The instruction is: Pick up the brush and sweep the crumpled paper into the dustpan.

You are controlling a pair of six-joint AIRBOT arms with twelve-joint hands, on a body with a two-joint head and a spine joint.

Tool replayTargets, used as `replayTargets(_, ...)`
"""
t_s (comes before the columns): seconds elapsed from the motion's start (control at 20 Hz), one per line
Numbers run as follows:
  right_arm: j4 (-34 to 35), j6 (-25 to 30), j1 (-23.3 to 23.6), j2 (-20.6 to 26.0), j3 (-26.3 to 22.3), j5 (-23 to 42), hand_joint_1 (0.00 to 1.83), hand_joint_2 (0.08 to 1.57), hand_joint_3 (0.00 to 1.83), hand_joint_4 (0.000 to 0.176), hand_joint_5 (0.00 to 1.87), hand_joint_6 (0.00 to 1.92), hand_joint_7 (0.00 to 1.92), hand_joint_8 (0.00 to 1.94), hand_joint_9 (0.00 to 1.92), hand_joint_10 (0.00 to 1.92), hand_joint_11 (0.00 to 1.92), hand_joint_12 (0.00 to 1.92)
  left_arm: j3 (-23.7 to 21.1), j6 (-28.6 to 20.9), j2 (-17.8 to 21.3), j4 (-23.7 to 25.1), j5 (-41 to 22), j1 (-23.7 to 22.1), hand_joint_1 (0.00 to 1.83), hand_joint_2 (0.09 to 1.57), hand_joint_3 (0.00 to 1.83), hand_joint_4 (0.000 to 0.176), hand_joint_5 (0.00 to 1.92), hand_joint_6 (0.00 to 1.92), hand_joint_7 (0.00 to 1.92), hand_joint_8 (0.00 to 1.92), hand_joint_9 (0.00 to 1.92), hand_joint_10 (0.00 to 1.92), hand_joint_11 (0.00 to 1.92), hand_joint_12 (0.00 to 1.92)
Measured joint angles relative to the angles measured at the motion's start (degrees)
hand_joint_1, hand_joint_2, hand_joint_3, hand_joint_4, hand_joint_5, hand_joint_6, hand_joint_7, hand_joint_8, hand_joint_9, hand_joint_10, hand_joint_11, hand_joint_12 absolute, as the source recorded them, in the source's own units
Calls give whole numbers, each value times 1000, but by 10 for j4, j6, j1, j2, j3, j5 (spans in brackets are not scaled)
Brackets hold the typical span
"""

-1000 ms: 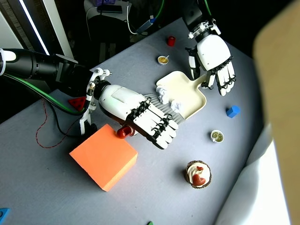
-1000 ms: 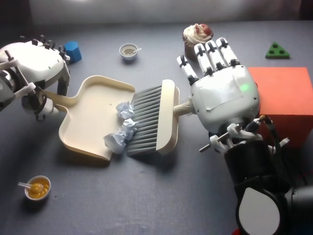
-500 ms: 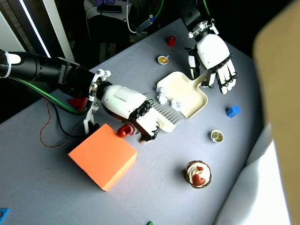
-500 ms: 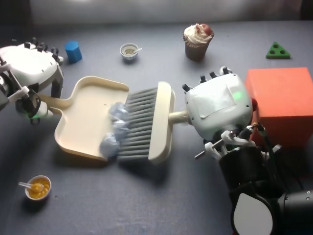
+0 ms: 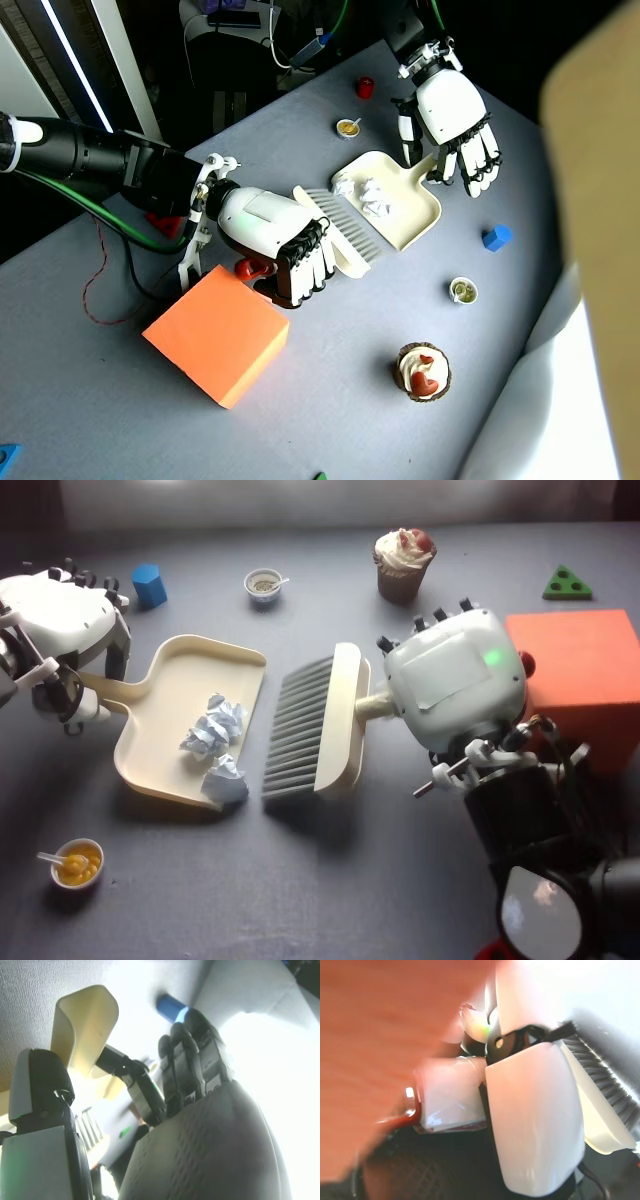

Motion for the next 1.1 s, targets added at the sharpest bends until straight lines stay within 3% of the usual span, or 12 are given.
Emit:
replayTargets(0.2,-25,-33,9,7,-3,3,1504,1149,0,176,1072,1921,1202,1941,1263,1921,1265,1921,0,0,0,-1,-2,0,1145,1115,0,0,986,961,268,2,217,0,63,506)
replayTargets(0.5,-32,-101,66,19,-42,26,1488,1151,0,176,1061,1921,1168,1941,1223,1921,1217,1921,-3,0,0,-1,0,0,1154,1114,0,0,987,958,273,7,236,8,69,551)
replayTargets(0.75,63,-204,129,47,-90,112,1453,1148,0,176,1063,1921,1157,1941,1200,1921,1187,1921,-6,0,0,-2,0,1,1136,1122,1,0,971,986,280,0,248,1,85,558)
replayTargets(0.95,110,-303,141,55,-108,182,1466,1143,0,176,1085,1921,1159,1941,1190,1921,1191,1921,-6,0,1,-2,0,1,1129,1122,0,0,973,985,270,5,229,3,50,549)
replayTargets(1.1,127,-329,140,54,-113,210,1460,1146,1,176,1094,1921,1175,1941,1227,1921,1228,1921,-6,0,1,-2,0,1,1125,1129,2,0,956,1012,252,2,222,1,68,553)
